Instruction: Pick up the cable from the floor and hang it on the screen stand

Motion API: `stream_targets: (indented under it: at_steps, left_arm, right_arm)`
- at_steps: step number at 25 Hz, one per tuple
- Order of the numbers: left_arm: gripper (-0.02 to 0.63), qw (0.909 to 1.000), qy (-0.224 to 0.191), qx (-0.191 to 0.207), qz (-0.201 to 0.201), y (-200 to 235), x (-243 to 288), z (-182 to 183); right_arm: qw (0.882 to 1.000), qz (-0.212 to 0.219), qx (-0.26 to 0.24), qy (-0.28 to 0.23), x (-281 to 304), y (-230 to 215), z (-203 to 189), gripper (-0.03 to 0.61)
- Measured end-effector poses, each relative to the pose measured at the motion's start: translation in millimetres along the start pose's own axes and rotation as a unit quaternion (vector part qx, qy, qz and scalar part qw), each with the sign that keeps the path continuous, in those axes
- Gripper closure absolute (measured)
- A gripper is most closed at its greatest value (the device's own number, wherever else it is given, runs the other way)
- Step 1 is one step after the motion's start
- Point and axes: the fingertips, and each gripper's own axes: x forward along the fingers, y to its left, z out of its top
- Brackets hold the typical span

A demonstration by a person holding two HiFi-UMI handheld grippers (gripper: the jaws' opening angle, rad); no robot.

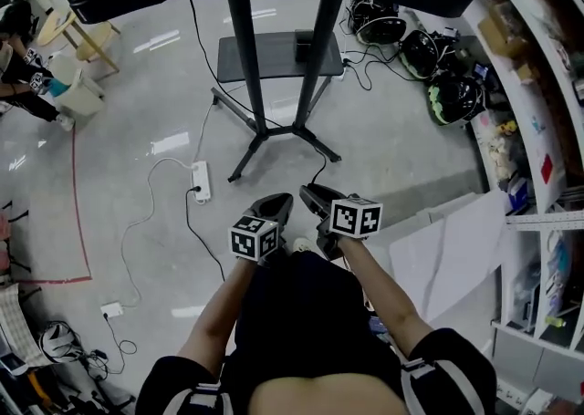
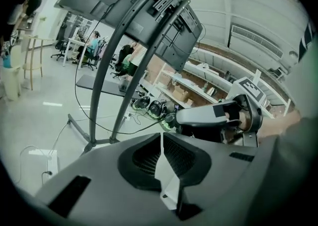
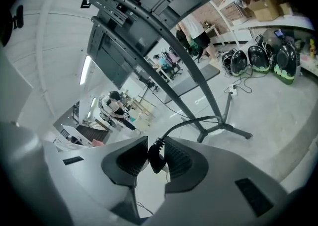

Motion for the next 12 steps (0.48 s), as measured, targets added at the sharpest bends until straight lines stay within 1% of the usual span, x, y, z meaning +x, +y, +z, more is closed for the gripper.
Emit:
stream_targets:
  at_steps: [4, 7, 12]
  left_arm:
    - [0.591, 0.9993, -0.019, 0.03, -0.013, -17.9, -8.9, 27.0]
    - [0.591, 0.9988, -0.033, 0.032, -0.017, -27.5, -14.9, 42.0]
    - [0.591, 0.9979, -0.054, 0.033, -0.009, -34.9, -25.2, 66.4]
  right_arm:
    - [0.999, 0.014, -0.023, -0.037, -13.0, 26.5, 29.7, 0.462]
    - [0.997, 0.023, -0.028, -0.061, -21.9, 42.1, 44.3, 0.462]
    - [0.994, 0.042, -0.05, -0.082, -30.5, 67.2, 60.6, 0.462]
